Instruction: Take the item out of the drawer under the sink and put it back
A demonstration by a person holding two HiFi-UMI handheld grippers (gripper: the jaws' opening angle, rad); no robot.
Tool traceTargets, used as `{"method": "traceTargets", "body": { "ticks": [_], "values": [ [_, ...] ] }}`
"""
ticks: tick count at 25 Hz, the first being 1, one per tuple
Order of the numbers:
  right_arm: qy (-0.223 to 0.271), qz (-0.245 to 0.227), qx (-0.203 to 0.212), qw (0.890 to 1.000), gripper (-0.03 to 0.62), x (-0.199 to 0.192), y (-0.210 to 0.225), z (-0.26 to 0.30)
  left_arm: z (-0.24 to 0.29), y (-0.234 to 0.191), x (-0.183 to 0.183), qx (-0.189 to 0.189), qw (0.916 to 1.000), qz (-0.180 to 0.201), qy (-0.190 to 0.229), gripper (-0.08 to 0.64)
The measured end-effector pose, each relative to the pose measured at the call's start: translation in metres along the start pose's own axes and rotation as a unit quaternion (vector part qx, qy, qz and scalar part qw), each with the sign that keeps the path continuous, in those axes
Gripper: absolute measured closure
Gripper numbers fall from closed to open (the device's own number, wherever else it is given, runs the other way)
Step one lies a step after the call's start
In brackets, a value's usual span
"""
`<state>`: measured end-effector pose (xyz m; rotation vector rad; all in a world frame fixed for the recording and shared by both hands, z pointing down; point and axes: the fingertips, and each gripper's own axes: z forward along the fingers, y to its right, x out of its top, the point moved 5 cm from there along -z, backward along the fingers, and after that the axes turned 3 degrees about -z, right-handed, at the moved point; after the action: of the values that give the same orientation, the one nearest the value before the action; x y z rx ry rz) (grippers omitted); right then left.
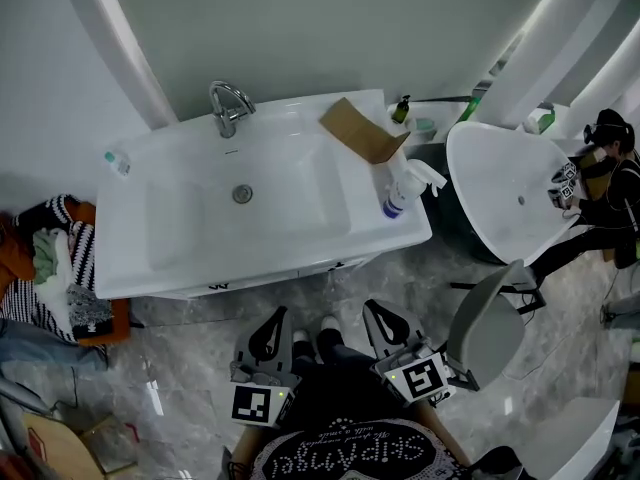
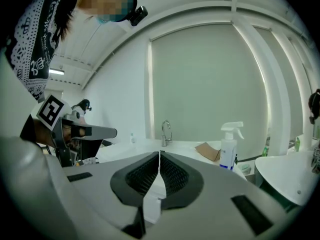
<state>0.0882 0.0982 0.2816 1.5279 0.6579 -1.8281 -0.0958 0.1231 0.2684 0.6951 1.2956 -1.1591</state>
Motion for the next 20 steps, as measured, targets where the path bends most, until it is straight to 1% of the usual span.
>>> {"method": "traceTargets", "body": {
  "ticks": [4, 9, 12, 17, 20],
  "values": [
    [0.005, -0.003, 0.011, 1.000, 0.571, 0.000, 0.022, 0.003, 0.014, 0.009, 0.001, 0.017, 0.9998, 0.003, 0.009, 0.555],
    [0.004, -0.006, 0.030, 1.000, 0.571, -0.006, 0.040, 0.005, 0.023, 0.014, -0.004, 0.043, 0.9990, 0.003, 0.013, 0.555],
    [0.000, -0.002, 0.034, 0.999, 0.571, -0.010, 0.046, 0.006, 0.026, 0.016, -0.008, 0.052, 0.9986, -0.006, 0.010, 0.555],
    [-0.002, 0.007, 0.029, 1.000, 0.571, -0.011, 0.048, 0.010, 0.031, 0.012, -0.005, 0.049, 0.9988, 0.001, 0.003, 0.555],
    [-0.003, 0.011, 0.020, 1.000, 0.571, -0.008, 0.045, 0.013, 0.032, 0.008, 0.000, 0.044, 0.9990, -0.003, -0.003, 0.555]
  ]
}}
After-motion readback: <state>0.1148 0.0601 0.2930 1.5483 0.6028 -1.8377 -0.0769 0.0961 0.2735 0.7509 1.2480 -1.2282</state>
